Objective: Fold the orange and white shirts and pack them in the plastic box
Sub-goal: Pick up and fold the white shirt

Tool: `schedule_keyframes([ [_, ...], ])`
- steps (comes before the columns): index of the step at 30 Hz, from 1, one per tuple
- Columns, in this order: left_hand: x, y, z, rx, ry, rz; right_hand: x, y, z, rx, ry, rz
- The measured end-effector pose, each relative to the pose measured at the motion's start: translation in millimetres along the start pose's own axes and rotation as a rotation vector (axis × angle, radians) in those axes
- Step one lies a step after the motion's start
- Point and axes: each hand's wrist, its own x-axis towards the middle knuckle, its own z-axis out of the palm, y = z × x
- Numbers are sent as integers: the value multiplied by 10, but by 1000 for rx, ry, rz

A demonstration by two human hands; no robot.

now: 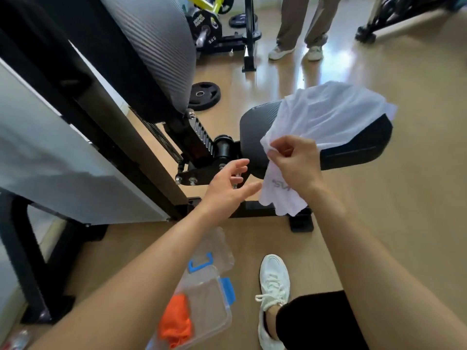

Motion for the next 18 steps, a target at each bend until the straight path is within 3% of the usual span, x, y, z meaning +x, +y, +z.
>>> schedule_keyframes([
  [3, -70, -14, 74, -69, -76, -9, -144, -174, 49, 311, -133, 91],
  [7, -297, -88, -20, -111, 55, -33, -286, -314, 104, 510, -205, 98],
  [11, -754, -134, -290, -101, 154, -62, -401, -454, 169, 416, -247, 37],
  [18, -1837, -240, -923, 12, 216, -156, -821, -747, 467, 108, -594, -26],
])
